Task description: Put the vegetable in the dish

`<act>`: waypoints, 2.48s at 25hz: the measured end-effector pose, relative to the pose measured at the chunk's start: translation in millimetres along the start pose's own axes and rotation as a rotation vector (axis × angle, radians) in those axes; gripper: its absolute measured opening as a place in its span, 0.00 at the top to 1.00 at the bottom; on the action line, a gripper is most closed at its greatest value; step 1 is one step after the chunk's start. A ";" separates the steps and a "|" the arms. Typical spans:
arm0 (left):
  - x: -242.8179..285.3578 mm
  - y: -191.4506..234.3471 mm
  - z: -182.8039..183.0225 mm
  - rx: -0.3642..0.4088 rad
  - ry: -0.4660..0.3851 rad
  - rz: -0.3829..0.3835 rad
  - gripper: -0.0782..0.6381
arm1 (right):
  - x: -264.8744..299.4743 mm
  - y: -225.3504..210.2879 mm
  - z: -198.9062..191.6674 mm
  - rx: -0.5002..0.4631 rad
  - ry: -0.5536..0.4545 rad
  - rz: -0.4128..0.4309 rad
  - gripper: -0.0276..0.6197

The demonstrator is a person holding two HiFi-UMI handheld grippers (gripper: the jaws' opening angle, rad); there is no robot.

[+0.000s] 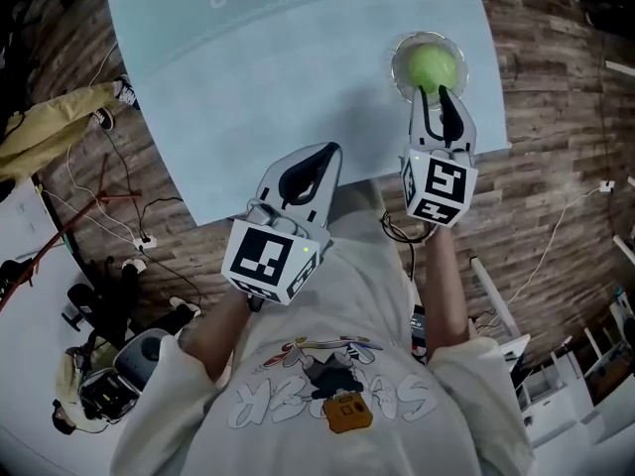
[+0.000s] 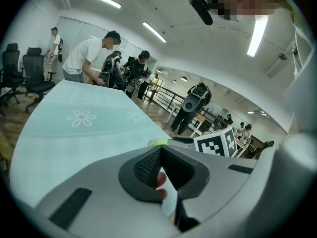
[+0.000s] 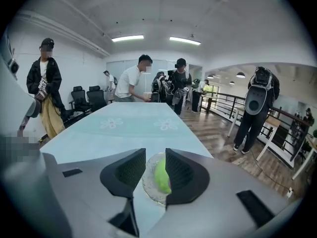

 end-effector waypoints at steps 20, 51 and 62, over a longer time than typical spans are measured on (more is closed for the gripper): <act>-112.2 58.1 26.3 0.031 -0.155 0.004 0.89 | -71.6 130.1 72.1 0.018 -0.117 0.065 0.88; -261.0 50.1 16.9 0.057 -0.262 -0.117 0.89 | -236.1 281.1 104.1 0.115 -0.248 0.145 0.88; -258.3 33.9 17.9 0.049 -0.279 -0.127 0.89 | -254.3 276.3 97.5 0.104 -0.278 0.109 0.89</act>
Point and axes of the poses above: the fingertips, and each gripper's own axes: x forward along the fingers, y to its left, z out of its top, the point moved 2 cm from there along -x, backward along the fingers, and after that the axes turned 4 degrees about z, right-handed, at the moved point
